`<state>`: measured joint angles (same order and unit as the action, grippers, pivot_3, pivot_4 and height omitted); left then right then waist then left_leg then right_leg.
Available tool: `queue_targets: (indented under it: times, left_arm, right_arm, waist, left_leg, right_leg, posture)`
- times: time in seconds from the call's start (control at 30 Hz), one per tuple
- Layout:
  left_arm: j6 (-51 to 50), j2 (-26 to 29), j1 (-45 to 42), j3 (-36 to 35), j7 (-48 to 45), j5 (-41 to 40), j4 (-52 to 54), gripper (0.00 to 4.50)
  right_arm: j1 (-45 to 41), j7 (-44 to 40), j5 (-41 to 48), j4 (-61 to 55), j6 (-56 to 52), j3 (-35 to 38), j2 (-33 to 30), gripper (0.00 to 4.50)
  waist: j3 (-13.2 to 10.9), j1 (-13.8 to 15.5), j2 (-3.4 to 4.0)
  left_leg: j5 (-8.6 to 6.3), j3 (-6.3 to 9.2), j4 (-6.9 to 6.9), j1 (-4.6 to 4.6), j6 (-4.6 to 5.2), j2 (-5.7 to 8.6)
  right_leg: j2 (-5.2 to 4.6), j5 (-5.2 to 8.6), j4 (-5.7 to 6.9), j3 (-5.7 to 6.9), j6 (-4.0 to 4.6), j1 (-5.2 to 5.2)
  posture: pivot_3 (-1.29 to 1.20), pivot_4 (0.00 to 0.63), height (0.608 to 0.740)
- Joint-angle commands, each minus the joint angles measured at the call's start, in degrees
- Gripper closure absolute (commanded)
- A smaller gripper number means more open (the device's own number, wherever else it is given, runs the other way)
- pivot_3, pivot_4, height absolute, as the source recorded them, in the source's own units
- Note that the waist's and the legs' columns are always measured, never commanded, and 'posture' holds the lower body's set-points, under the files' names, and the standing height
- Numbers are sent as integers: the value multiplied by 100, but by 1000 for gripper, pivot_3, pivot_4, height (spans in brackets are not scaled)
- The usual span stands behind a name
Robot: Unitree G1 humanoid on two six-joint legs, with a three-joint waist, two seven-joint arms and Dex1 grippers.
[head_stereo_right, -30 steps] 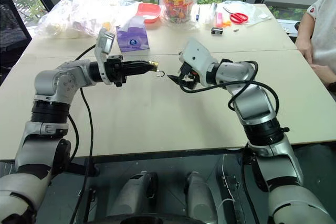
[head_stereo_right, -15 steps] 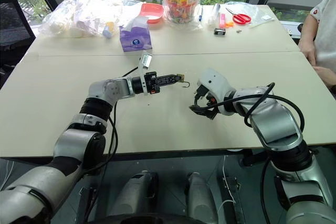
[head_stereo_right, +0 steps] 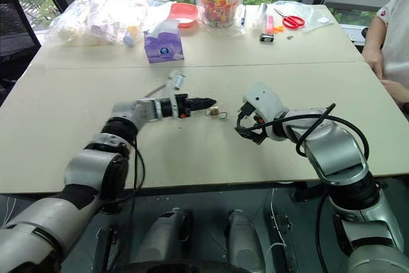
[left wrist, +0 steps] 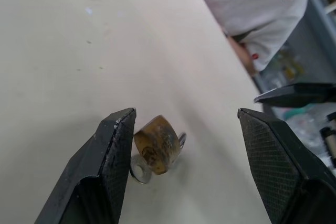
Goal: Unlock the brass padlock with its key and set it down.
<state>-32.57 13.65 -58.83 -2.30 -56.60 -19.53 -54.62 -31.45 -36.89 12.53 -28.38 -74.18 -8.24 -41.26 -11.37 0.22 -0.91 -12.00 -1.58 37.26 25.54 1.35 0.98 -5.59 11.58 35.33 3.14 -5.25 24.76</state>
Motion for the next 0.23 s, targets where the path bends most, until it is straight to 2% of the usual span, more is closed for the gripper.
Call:
queue_targets:
  times: [0.03, 0.13, 0.23]
  left_arm:
    - [22, 453, 442, 165, -249, 117, 1377, 1297]
    - [-223, 855, 1071, 179, -138, 61, 2693, 1297]
    - [-511, 1027, 1567, -61, 142, -146, 3746, 1297]
  right_arm:
    - [60, 123, 58, -31, 132, 280, -55, 292]
    - [91, 249, 80, 40, 197, 416, 46, 292]
    - [119, 358, 138, 44, 317, 584, 226, 292]
  waist:
    - [1, 17, 2]
    - [2, 45, 3]
    - [2, 59, 3]
  left_leg:
    - [0, 1, -5, -1, 0, -1]
    - [-1, 1, -8, -2, -2, -2]
    - [-1, 1, -6, 4, -3, 2]
  right_leg:
    - [-1, 0, 1, 0, 0, 0]
    - [-12, 1, -2, -2, 2, 1]
    - [-26, 9, -11, -3, 18, 0]
  posture:
    - [0, 150, 740]
    - [0, 150, 740]
    - [0, 150, 740]
